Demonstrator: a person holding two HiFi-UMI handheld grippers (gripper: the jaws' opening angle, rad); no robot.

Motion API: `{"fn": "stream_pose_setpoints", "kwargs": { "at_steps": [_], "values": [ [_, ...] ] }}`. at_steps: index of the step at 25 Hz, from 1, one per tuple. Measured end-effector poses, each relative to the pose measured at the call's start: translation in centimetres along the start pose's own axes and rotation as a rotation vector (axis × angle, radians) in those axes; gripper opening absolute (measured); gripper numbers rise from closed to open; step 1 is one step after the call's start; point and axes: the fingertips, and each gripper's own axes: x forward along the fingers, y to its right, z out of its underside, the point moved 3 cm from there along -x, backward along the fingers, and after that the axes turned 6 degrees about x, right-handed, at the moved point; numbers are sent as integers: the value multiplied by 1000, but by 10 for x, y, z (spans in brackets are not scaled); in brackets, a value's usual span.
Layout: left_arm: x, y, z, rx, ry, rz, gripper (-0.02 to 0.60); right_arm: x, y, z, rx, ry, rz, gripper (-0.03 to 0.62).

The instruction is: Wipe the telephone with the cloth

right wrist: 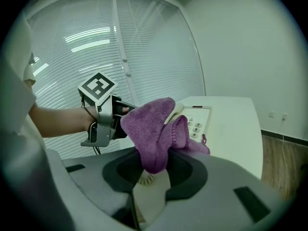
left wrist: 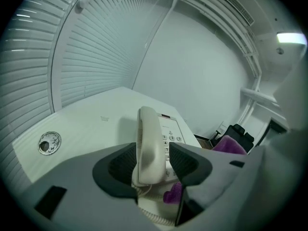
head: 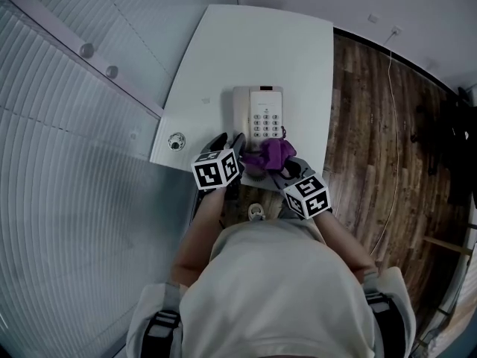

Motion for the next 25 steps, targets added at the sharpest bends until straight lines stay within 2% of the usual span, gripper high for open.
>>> {"fn": "stream_pose_setpoints", "kwargs": {
  "at_steps": [10,25],
  "values": [
    [36,4,-14,29,-32,-22,222,-18,23,-6,48,32,40,126],
    [75,-1,-21,76,-88,-145,225,-18,46,-7,66,22,26,127]
  ]
}}
